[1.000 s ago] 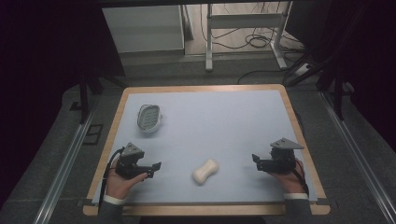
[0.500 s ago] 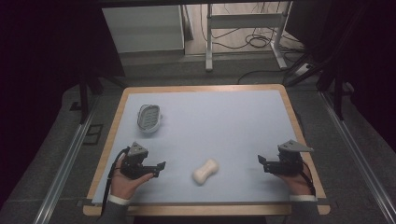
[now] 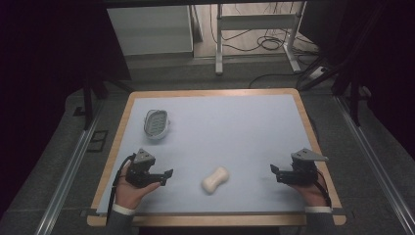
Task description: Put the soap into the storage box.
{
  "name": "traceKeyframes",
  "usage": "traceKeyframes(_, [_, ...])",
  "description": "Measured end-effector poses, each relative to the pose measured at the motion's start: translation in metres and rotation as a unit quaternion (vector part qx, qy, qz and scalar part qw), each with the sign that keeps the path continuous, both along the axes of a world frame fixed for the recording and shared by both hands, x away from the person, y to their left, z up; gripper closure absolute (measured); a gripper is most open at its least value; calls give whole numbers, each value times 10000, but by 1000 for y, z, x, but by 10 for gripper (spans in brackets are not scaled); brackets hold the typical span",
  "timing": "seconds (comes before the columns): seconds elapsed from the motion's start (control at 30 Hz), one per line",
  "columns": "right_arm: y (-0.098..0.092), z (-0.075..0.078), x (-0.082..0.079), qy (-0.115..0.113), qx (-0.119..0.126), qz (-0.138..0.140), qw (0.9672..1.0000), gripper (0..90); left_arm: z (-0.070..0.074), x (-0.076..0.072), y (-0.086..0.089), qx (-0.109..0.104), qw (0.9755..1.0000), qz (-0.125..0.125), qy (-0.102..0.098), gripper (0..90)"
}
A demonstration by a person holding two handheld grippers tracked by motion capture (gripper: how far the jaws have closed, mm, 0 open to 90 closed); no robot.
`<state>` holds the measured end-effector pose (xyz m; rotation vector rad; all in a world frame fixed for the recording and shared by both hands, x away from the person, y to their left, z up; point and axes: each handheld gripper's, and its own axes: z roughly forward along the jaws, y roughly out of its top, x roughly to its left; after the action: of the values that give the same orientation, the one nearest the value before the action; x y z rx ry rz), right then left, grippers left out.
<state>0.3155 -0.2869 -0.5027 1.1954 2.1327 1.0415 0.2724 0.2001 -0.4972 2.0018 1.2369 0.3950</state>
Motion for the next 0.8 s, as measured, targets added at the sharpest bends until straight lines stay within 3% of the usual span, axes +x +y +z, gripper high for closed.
traceKeyframes(0.4, [0,-1,-5,2,-37,10,10000,86,9,1,-6,164,9999,15,-50,194])
traceKeyframes(0.53, [3,-1,-5,23,-63,53,10000,86,17,1,-9,282,9996,-72,-64,188])
traceKeyframes(0.8, [3,2,0,4,-38,38,10000,86,32,3,-17,313,9993,-213,-11,190])
